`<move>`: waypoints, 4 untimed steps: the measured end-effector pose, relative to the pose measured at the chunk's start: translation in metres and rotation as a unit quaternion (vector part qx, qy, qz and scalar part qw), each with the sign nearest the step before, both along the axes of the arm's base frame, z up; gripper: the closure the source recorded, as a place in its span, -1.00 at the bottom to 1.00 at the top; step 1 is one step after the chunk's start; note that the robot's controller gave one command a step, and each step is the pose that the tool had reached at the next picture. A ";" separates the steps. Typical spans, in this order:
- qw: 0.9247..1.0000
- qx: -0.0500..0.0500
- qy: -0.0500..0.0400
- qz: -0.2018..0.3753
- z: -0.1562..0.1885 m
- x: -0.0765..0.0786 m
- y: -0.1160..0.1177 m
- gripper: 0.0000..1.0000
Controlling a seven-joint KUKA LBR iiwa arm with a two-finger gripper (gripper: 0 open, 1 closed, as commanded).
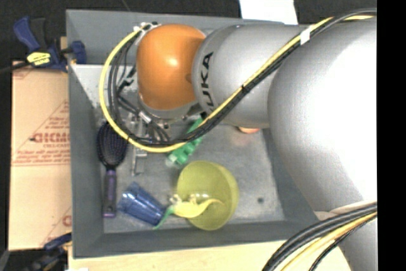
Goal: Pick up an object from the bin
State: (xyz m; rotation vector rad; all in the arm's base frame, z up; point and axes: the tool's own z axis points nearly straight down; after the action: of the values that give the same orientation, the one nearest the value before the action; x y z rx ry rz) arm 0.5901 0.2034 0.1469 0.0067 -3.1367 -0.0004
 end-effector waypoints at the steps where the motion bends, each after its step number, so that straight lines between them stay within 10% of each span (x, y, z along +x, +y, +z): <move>1: 1.000 0.001 -0.004 -0.002 0.005 0.002 -0.001 -1.00; 2: 0.995 0.001 -0.006 0.103 -0.070 -0.024 -0.120 -1.00; 3: 0.998 0.001 -0.006 0.069 -0.010 -0.096 0.008 -1.00; 4: 0.985 -0.001 -0.004 0.175 -0.035 -0.007 -0.125 -1.00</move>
Offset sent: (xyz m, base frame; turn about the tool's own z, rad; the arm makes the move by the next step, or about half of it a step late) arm -0.0263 -0.1290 -0.0769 -0.2214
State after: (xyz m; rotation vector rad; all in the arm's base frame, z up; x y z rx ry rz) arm 0.5835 0.0781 0.1116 0.5572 -3.0955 0.0042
